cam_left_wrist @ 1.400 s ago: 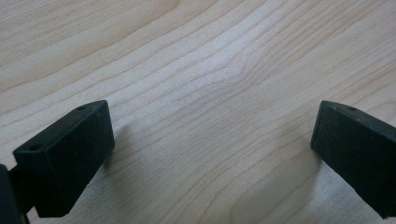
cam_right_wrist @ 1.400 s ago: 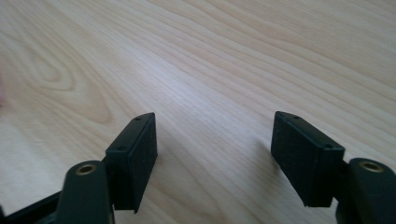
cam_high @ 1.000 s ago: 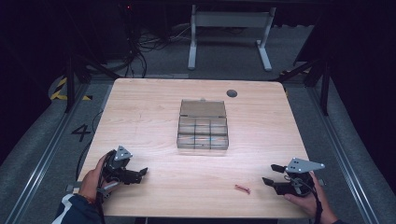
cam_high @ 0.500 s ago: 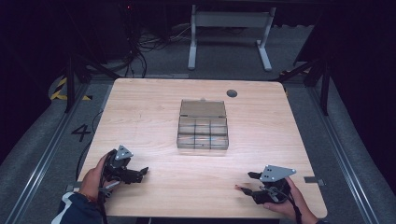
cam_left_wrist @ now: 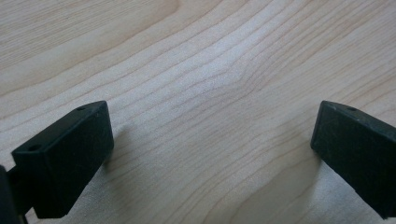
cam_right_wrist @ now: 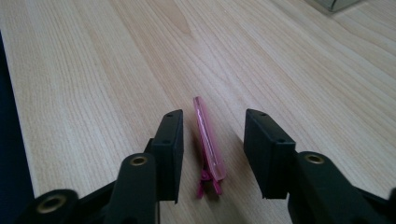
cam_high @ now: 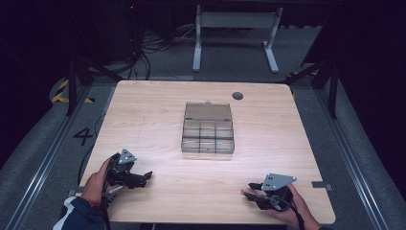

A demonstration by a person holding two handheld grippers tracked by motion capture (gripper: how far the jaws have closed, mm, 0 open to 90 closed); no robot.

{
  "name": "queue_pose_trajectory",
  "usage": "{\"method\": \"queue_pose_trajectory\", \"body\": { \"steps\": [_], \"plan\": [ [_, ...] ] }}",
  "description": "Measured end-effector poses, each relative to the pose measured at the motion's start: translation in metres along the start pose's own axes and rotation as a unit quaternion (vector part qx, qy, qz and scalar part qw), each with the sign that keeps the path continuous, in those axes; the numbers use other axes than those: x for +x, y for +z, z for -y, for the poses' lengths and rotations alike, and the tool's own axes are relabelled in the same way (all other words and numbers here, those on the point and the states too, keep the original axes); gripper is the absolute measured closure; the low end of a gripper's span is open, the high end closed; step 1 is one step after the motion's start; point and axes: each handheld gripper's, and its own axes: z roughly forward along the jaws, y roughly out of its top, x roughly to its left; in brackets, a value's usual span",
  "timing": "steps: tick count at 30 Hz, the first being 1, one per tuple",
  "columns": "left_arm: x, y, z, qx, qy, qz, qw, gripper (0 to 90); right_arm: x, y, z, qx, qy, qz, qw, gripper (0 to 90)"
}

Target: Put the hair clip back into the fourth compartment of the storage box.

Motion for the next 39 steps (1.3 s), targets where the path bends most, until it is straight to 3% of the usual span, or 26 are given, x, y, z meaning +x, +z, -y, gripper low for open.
{"method": "queue_pose_trajectory", "body": {
  "steps": [9,16,24,39],
  "plan": [
    [0.0,0.001,0.0,-0.001,0.001,0.003,1.0,0.0,0.003,-0.001,0.0,0.001,-0.018,0.001,0.9998,82.7],
    [0.0,0.001,-0.001,-0.002,0.002,0.003,1.0,0.0,-0.002,-0.001,-0.002,0.002,-0.013,0.008,0.9999,83.3],
    [-0.003,0.0,0.001,-0.004,-0.014,-0.01,0.9998,0.1,-0.009,-0.002,-0.013,-0.013,-0.014,0.001,0.9998,83.5],
    [-0.003,0.0,0.001,-0.004,-0.014,-0.01,0.9998,0.1,-0.037,-0.005,-0.033,-0.052,-0.002,0.015,0.9985,83.6]
  ]
}}
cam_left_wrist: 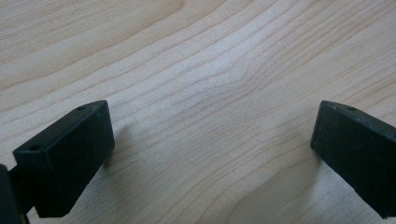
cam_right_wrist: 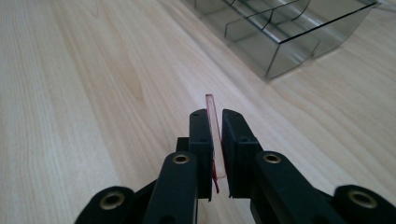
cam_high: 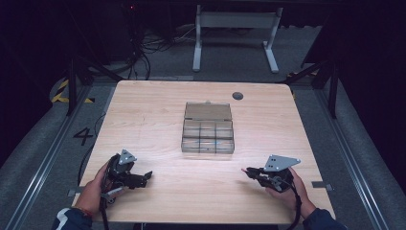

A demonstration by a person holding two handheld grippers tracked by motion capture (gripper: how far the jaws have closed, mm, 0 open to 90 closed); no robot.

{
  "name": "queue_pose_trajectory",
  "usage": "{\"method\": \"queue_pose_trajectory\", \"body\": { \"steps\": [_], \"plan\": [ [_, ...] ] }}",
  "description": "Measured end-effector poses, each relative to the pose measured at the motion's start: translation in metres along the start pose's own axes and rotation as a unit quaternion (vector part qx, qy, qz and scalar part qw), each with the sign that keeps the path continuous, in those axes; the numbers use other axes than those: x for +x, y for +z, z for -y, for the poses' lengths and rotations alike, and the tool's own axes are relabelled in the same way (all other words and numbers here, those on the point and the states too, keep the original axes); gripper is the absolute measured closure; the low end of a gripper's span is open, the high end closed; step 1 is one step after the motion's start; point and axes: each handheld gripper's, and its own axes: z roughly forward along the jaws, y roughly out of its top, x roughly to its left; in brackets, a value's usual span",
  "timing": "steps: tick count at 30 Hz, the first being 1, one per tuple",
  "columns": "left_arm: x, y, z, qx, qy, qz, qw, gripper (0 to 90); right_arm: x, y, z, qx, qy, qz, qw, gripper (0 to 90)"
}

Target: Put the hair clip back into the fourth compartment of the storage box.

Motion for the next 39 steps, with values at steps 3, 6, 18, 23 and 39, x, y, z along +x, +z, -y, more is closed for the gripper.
{"method": "queue_pose_trajectory", "body": {
  "steps": [3,6,18,23,39],
  "plan": [
    [0.0,0.0,0.0,0.0,0.0,0.0,1.0,0.1,-0.007,-0.001,-0.006,-0.011,0.008,-0.002,0.9999,83.6],
    [0.0,0.0,0.0,0.0,0.0,0.0,1.0,0.1,-0.013,-0.001,-0.01,-0.012,0.013,0.001,0.9998,83.6],
    [0.0,0.0,0.0,0.002,0.001,0.001,1.0,0.1,-0.032,-0.001,-0.03,0.001,0.013,0.011,0.9999,83.6],
    [0.0,0.0,0.0,0.002,0.001,0.001,1.0,0.1,-0.041,-0.002,-0.049,-0.012,0.012,0.011,0.9998,83.7],
    [0.0,0.0,0.0,0.0,-0.002,-0.001,1.0,0.1,-0.048,0.025,-0.107,-0.009,-0.024,0.012,0.9996,83.7]
  ]
}}
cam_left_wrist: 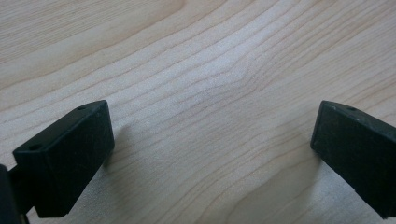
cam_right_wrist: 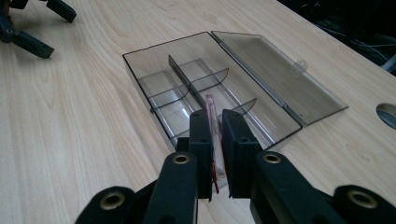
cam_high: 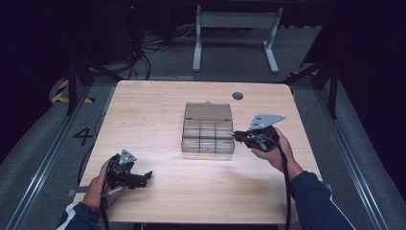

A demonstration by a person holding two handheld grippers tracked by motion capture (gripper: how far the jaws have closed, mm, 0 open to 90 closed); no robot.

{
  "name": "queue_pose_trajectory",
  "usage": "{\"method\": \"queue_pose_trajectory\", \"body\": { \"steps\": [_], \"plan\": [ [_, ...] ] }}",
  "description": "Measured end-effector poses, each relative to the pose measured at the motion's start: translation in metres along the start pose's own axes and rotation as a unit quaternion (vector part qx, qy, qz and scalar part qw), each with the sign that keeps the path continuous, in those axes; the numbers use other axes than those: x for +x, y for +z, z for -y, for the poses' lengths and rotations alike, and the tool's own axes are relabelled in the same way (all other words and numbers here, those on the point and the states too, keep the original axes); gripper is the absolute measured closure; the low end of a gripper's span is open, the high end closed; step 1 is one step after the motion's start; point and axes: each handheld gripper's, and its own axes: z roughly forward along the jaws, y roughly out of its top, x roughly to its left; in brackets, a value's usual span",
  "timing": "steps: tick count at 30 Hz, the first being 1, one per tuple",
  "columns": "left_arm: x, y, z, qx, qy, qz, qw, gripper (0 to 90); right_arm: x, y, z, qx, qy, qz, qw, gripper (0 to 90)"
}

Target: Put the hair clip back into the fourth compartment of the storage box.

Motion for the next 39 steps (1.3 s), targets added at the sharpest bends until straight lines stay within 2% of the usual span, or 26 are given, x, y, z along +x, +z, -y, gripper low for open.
{"method": "queue_pose_trajectory", "body": {
  "steps": [20,26,36,39],
  "plan": [
    [0.0,0.0,0.0,0.0,0.0,0.0,1.0,0.0,0.006,0.057,-0.064,0.007,-0.027,-0.027,0.9992,83.7],
    [0.0,0.0,0.0,0.0,0.0,0.0,1.0,0.0,0.007,0.074,-0.072,0.014,-0.027,-0.032,0.999,83.7],
    [0.0,0.0,0.0,0.0,0.0,0.0,1.0,0.0,0.003,0.117,-0.074,0.041,-0.02,-0.044,0.998,83.7],
    [0.0,0.0,0.0,0.0,0.0,0.0,1.0,0.0,0.003,0.127,-0.073,0.051,-0.02,-0.04,0.9977,83.7]
  ]
}}
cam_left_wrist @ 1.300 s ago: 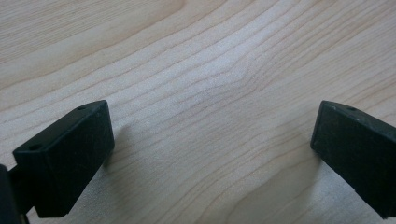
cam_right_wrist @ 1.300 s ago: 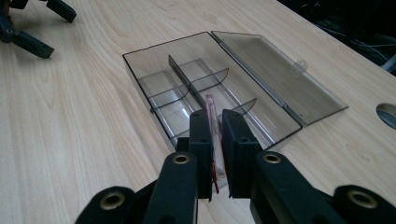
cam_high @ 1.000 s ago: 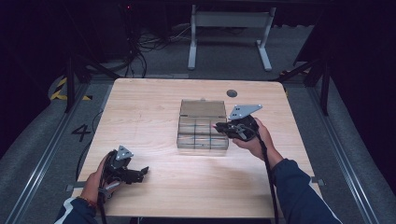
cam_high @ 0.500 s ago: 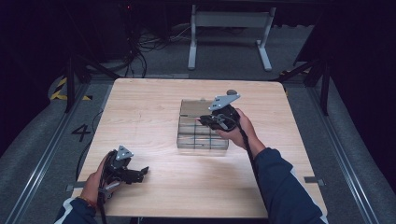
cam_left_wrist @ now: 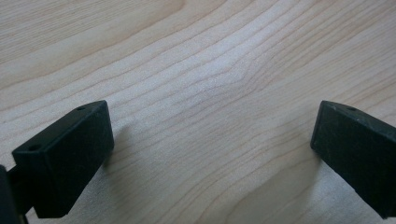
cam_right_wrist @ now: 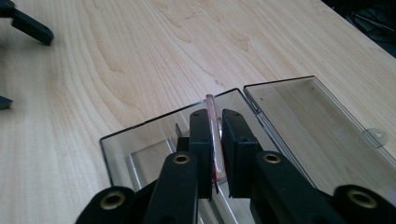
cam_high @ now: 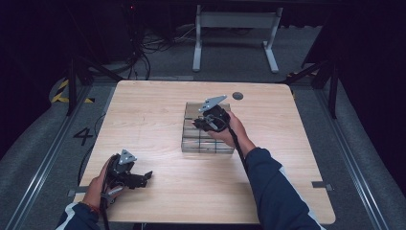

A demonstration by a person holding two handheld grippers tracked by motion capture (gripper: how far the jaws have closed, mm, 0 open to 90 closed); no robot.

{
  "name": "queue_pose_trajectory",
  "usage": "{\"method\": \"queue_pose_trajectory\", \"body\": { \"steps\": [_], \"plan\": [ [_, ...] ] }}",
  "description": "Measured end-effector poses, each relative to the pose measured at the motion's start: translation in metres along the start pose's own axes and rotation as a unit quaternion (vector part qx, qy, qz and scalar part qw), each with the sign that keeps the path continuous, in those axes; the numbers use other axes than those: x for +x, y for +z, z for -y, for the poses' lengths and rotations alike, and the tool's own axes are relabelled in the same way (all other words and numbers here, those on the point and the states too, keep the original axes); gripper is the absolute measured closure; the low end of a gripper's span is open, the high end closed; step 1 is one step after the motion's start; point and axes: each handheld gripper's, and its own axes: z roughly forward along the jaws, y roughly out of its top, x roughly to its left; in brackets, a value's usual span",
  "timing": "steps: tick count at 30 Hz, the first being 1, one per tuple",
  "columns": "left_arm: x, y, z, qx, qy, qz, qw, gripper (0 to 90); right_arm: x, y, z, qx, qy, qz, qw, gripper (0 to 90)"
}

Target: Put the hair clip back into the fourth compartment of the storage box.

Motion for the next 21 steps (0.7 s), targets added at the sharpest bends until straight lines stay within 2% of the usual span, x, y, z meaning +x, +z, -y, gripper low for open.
{"method": "queue_pose_trajectory", "body": {
  "steps": [6,11,21],
  "plan": [
    [0.0,0.0,0.0,-0.001,-0.001,0.0,1.0,0.0,-0.003,0.019,0.002,0.024,0.004,0.003,0.9997,83.7],
    [0.0,0.0,0.0,0.0,-0.001,0.0,1.0,0.0,-0.005,0.027,0.003,0.037,0.002,-0.005,0.9993,83.7],
    [0.0,0.0,0.0,0.0,-0.001,0.0,1.0,0.0,-0.008,0.04,0.004,0.052,0.004,-0.004,0.9986,83.6]
  ]
}}
